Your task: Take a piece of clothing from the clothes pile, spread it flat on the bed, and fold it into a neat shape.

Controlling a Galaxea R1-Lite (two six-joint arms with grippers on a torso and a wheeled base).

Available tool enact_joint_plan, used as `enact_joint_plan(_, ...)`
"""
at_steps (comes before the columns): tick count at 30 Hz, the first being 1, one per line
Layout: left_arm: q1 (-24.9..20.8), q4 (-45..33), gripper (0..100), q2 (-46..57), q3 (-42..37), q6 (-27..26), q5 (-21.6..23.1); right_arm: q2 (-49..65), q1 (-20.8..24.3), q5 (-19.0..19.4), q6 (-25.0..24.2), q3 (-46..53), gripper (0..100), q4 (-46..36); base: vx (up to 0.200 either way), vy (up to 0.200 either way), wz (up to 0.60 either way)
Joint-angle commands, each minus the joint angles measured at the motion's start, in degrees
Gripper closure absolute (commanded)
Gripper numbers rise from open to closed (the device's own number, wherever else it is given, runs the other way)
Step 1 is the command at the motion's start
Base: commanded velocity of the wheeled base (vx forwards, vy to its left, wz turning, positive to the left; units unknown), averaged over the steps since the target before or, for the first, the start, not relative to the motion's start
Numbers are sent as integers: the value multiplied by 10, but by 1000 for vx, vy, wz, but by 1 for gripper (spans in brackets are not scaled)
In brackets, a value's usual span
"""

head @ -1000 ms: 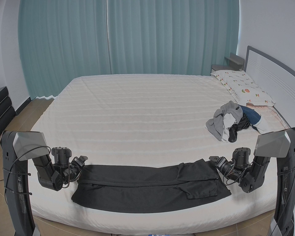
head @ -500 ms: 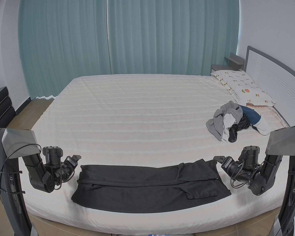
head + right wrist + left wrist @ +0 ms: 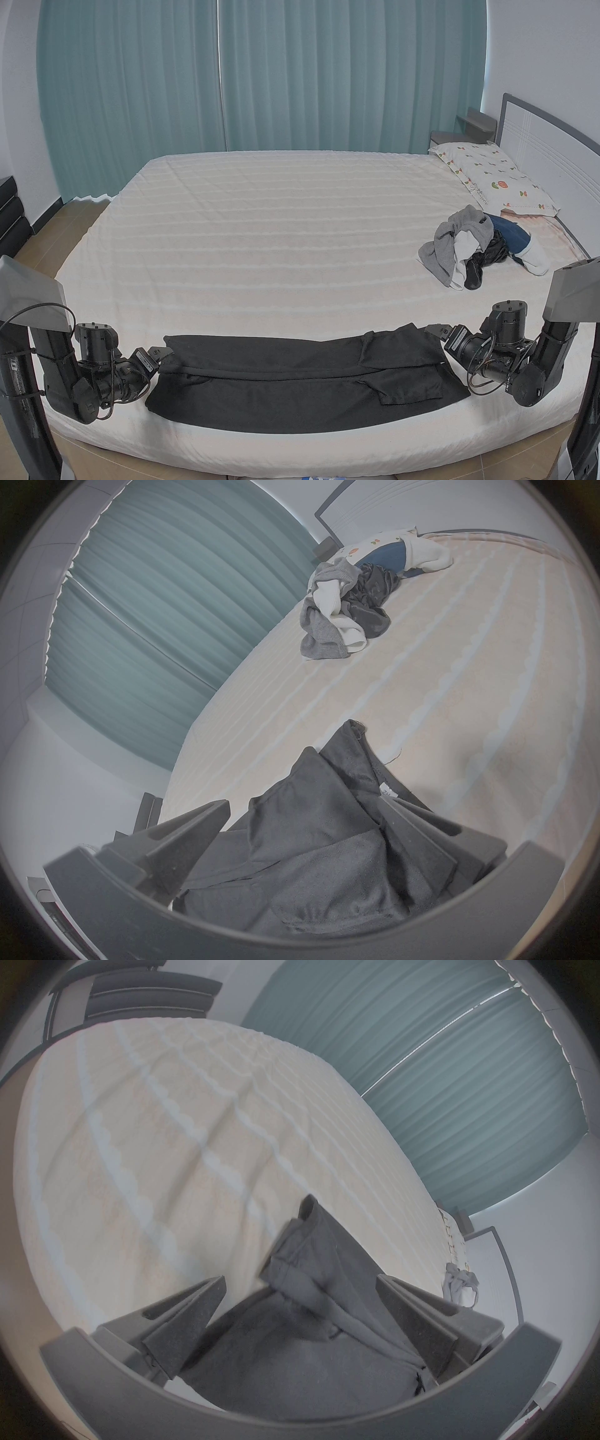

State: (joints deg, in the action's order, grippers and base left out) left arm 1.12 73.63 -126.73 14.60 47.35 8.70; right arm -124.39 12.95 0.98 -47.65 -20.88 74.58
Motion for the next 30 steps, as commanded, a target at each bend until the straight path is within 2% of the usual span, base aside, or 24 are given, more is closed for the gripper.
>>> enact_joint_plan(1, -2, 12, 0, -1, -36, 3, 9, 14, 4, 0, 3, 9, 0, 0, -200, 0, 0)
enact_joint_plan(4, 0, 16, 0, -13, -37, -3, 4, 17, 5, 0, 8, 16, 0, 0, -200, 0, 0)
enact_joint_plan(8, -1, 39, 0, -40, -38, -6, 0, 15, 4, 0, 11, 16, 0, 0, 0, 0, 0)
enact_joint_plan(11, -2, 98, 0, -76, -35, -14, -27, 13, 5, 0, 11, 16, 0, 0, 0, 0, 0)
enact_joint_plan(16, -6, 162, 0, -125, -39, -53, -35, 13, 5, 0, 11, 15, 0, 0, 0, 0, 0)
enact_joint_plan(25, -14, 163, 0, -126, -55, -55, -35, 12, 6, 1, 11, 16, 0, -1, 0, 0, 0)
enact_joint_plan(26, -14, 163, 100, -127, -55, -55, -35, 12, 6, 1, 11, 16, 0, -1, 0, 0, 0)
enact_joint_plan(30, -9, 163, 100, -128, -56, -53, -47, 10, 9, 1, 11, 16, 0, -3, 0, 0, 0)
